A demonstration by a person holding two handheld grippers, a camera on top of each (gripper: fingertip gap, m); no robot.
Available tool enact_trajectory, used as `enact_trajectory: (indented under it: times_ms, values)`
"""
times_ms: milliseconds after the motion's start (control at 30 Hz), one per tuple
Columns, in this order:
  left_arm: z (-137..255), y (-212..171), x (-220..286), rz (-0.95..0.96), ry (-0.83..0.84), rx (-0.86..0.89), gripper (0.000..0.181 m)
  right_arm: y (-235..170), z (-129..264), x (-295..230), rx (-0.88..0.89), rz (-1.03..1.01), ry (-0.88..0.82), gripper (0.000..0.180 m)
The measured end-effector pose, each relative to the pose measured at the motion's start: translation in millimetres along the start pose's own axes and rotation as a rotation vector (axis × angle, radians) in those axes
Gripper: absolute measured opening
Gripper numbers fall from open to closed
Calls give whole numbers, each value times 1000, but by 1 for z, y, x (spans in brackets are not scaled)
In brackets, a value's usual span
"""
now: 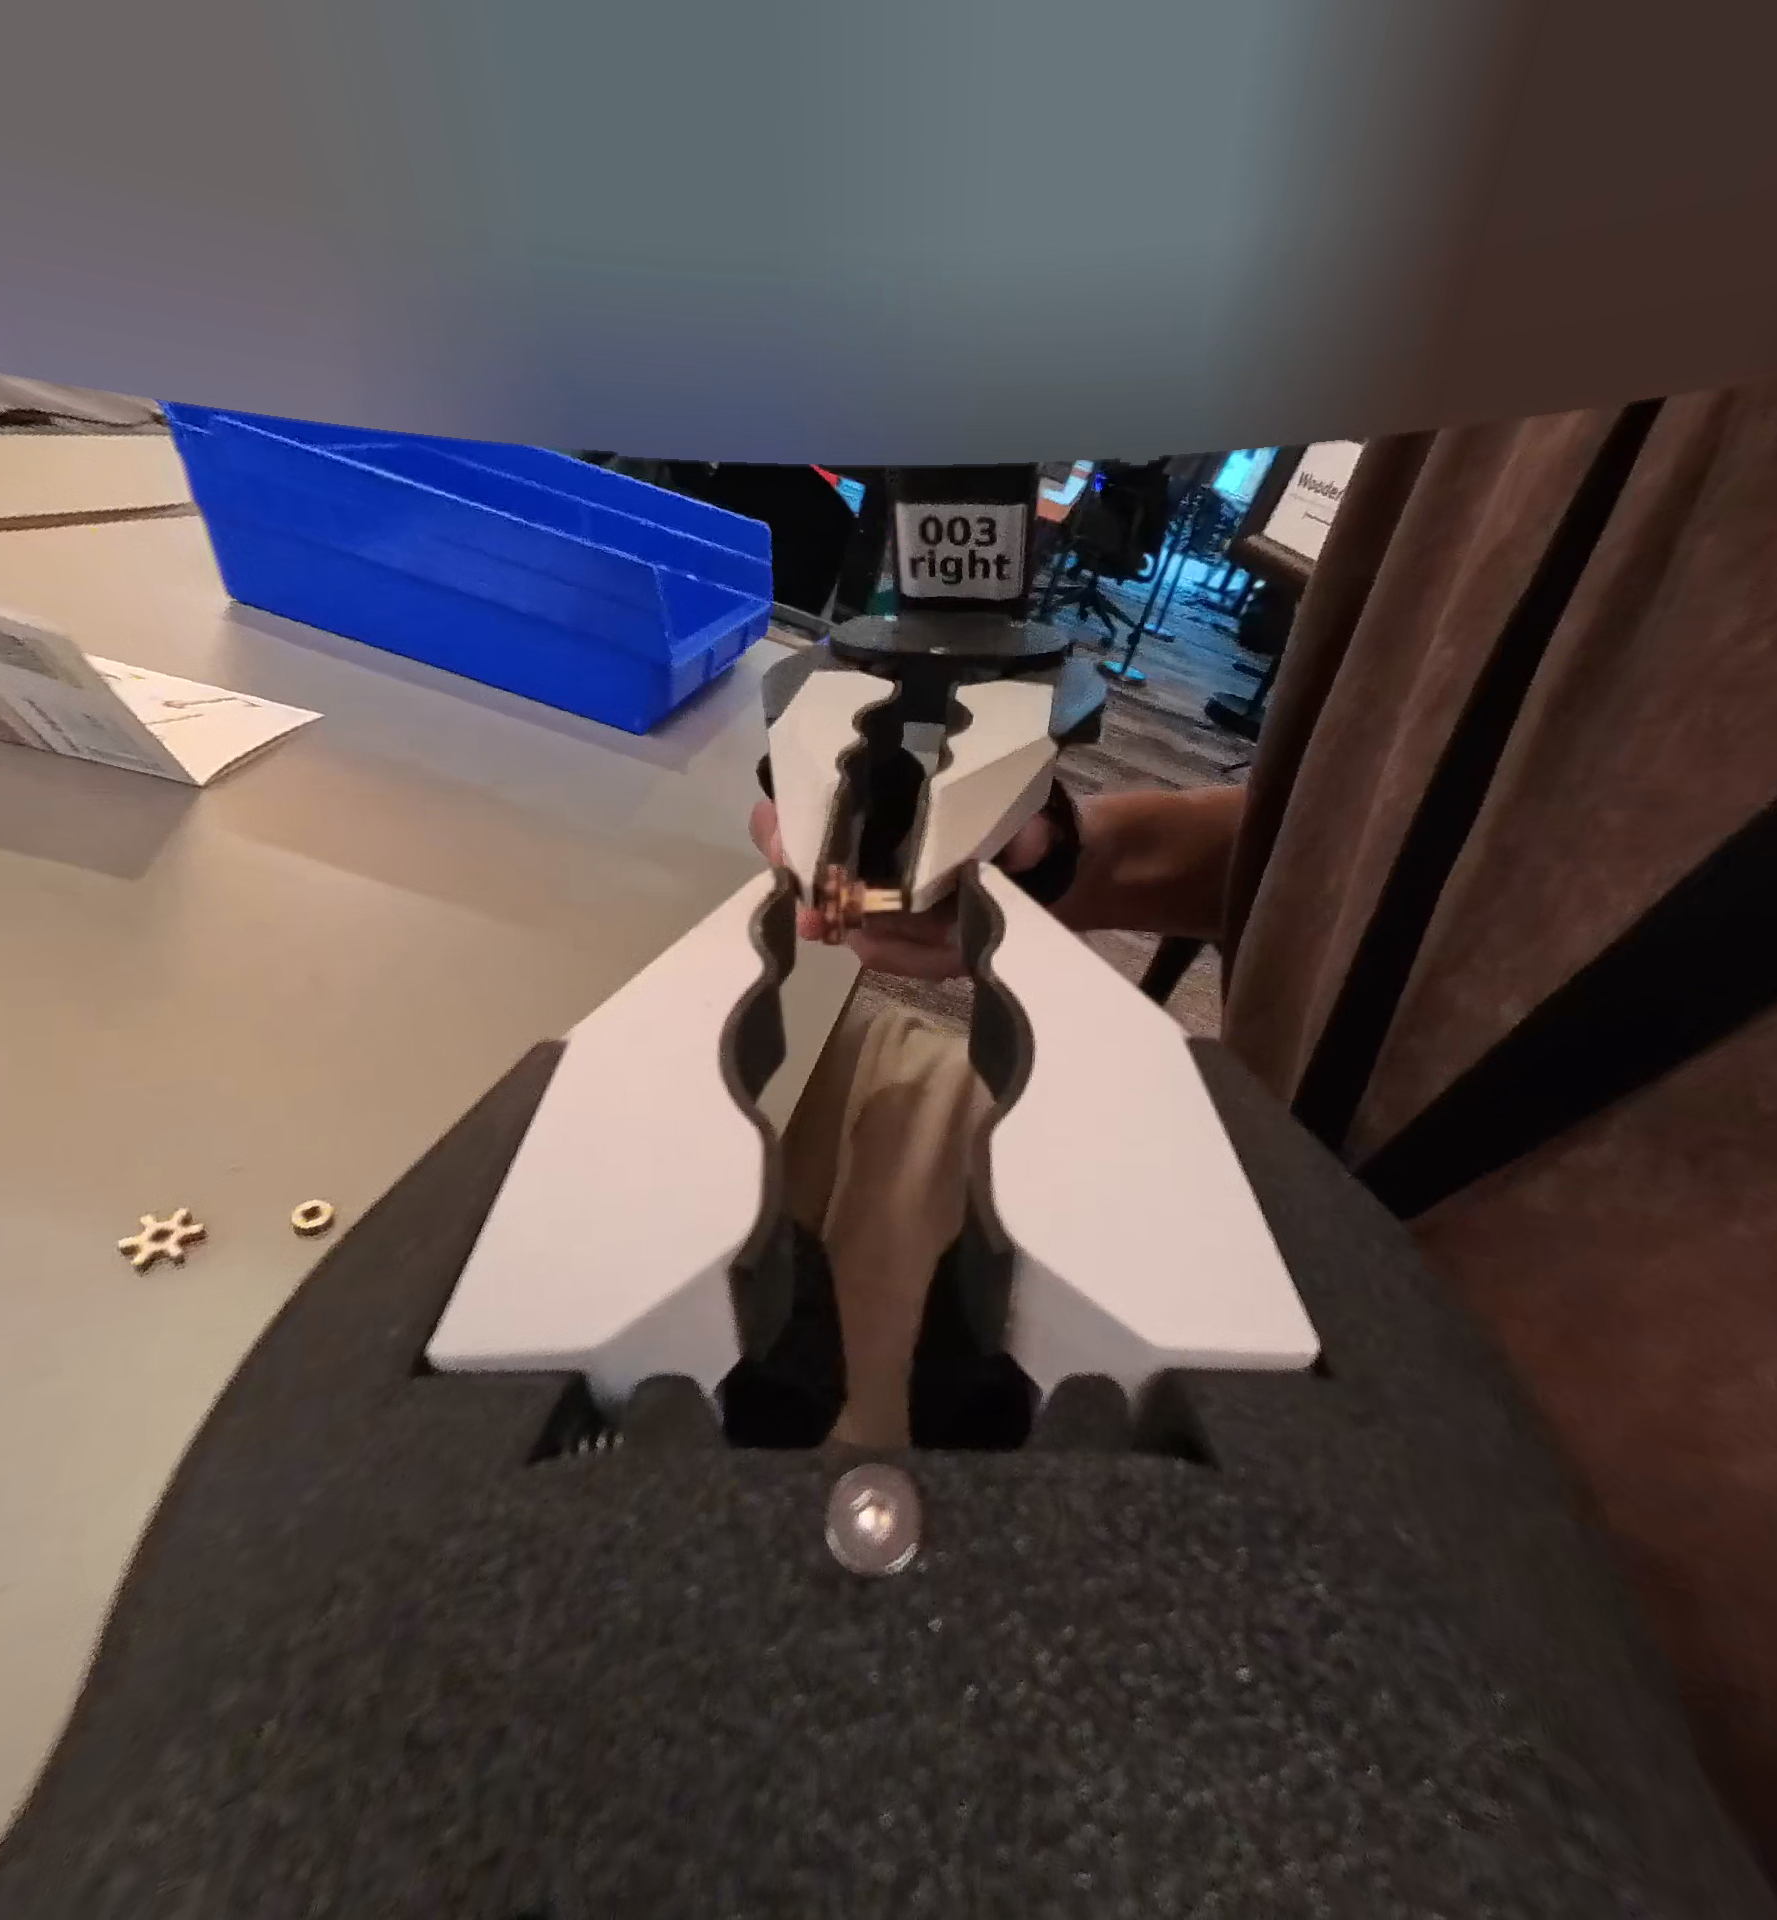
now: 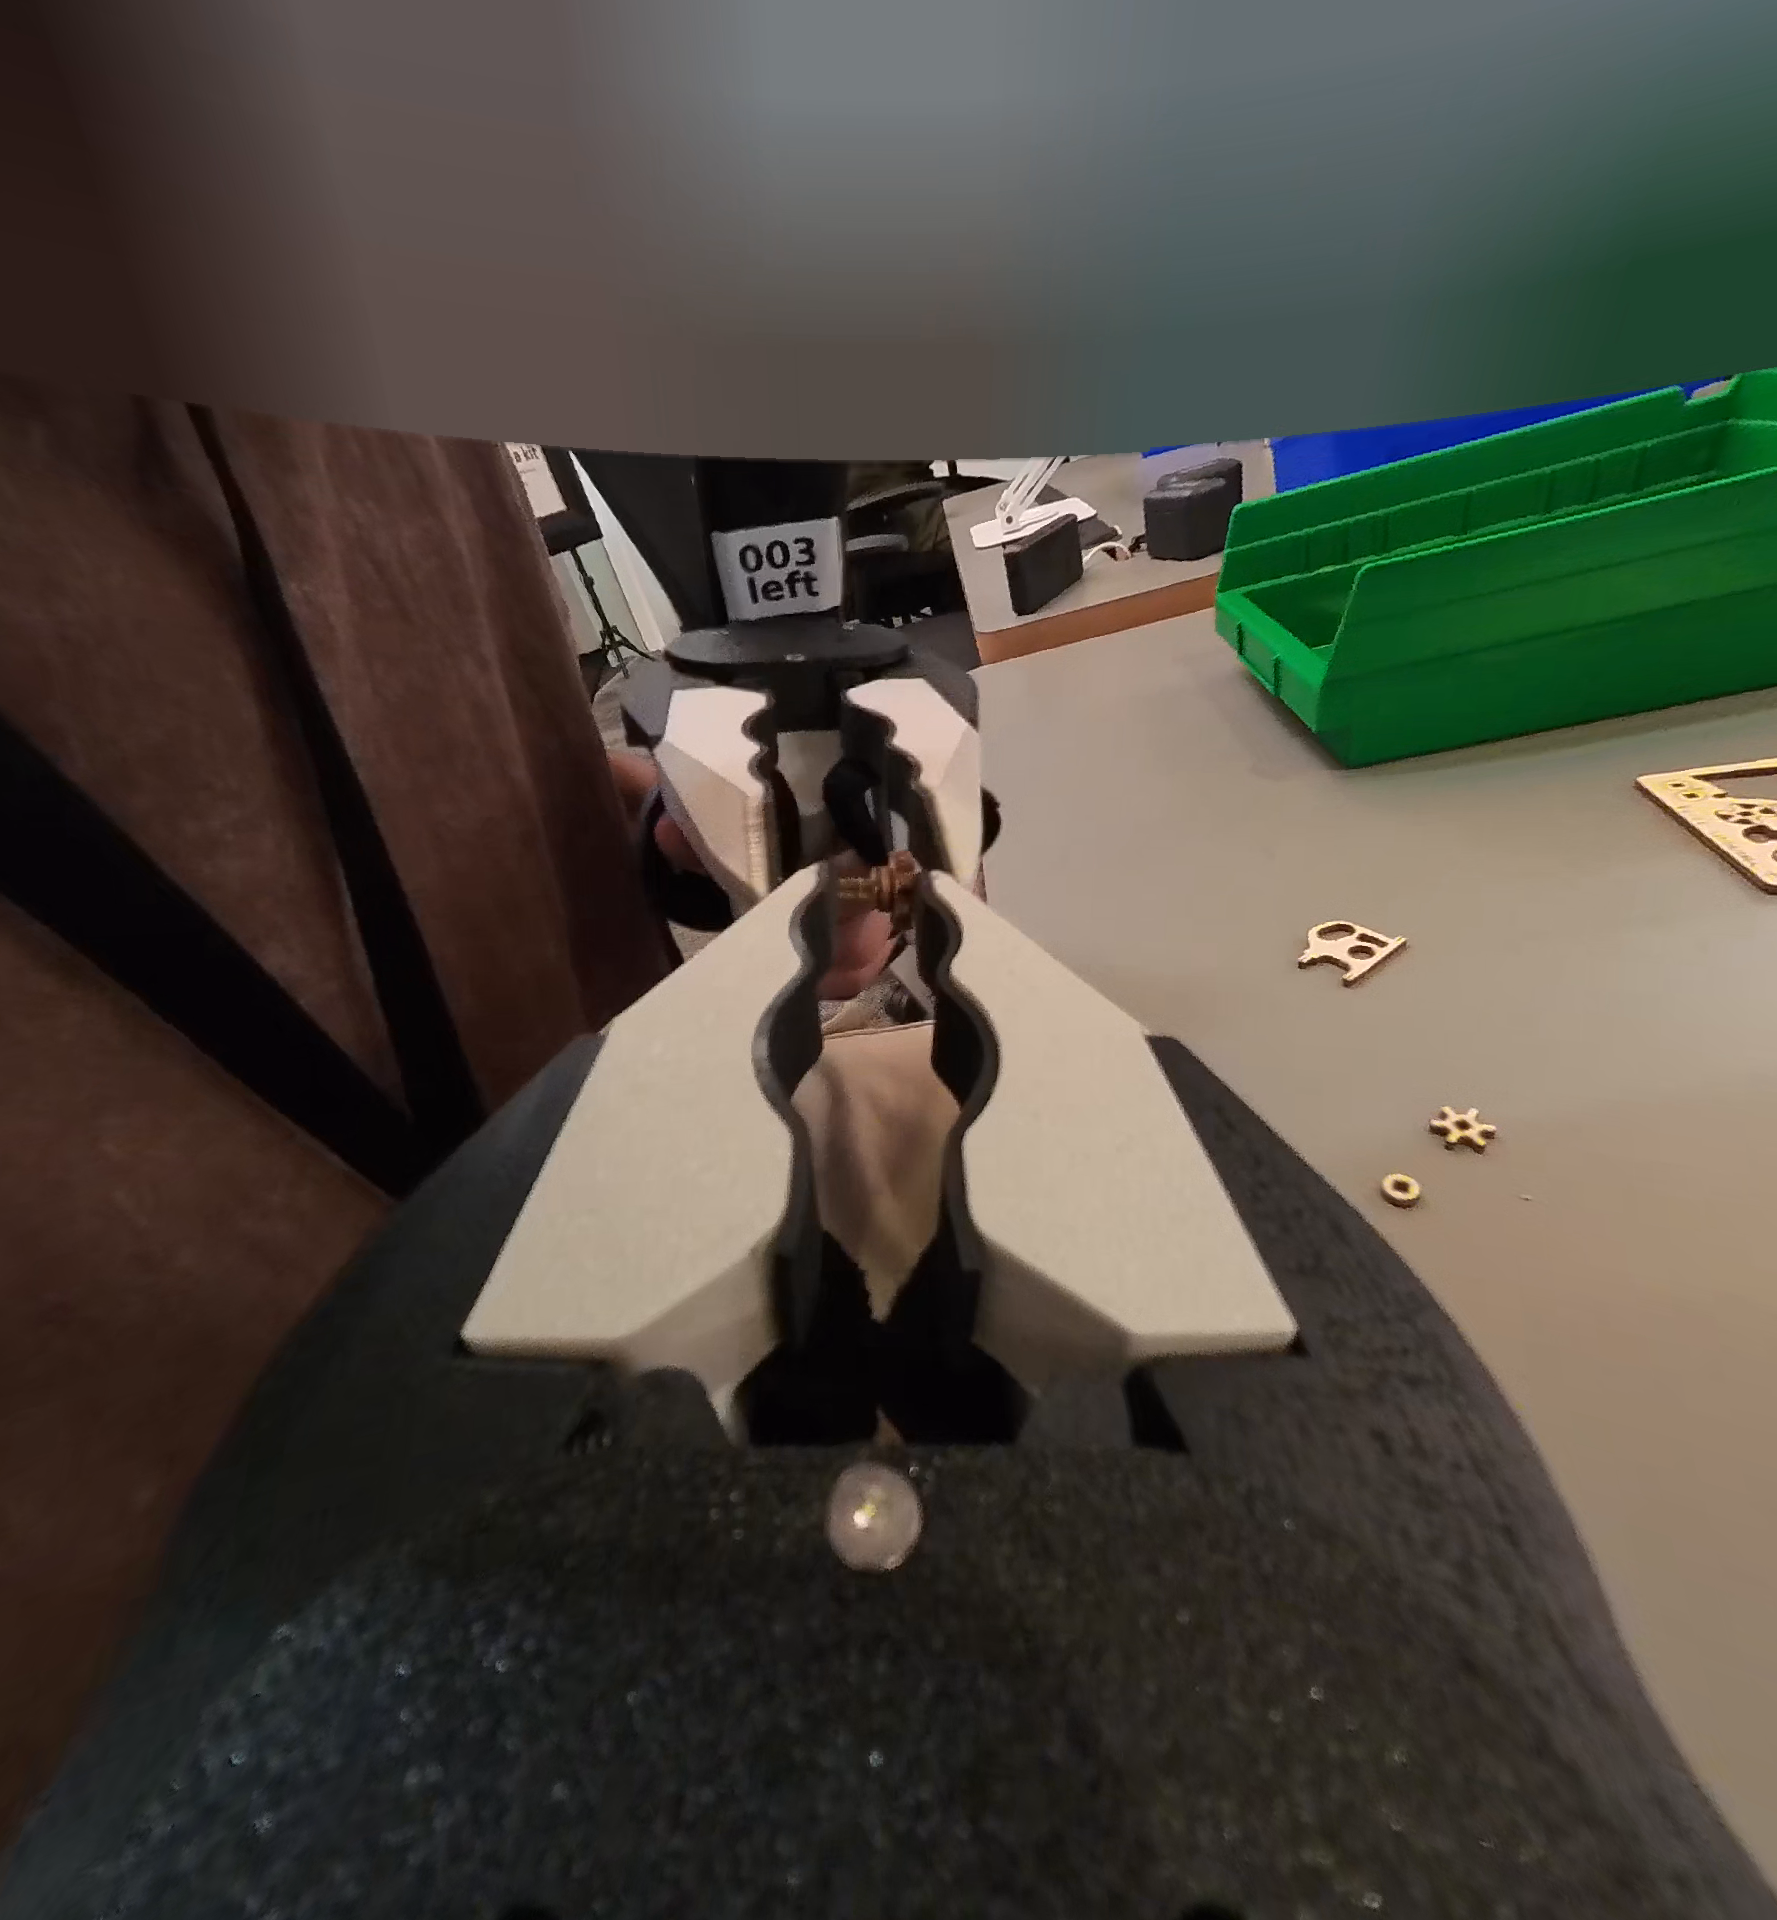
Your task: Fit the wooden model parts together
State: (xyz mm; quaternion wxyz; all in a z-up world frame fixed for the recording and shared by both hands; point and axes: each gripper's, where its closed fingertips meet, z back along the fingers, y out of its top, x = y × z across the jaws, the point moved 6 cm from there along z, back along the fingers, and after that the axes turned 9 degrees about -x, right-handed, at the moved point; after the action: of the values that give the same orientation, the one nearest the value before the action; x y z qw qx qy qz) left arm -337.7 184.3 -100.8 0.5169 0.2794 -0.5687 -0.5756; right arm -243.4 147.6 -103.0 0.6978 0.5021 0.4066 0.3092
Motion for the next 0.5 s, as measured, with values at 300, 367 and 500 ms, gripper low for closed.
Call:
enact_trajectory:
  times_ms: [300, 367, 500]
  values:
    - [0, 0, -1, 9, 27, 16, 27, 2, 0, 1, -9, 21, -40, 13]
    - [0, 1, 0, 4, 30, 19, 27, 2, 1, 0, -3, 24, -44, 13]
    - [-1, 2, 0, 6, 37, 32, 27, 4, 2, 0, -1, 44, -69, 13]
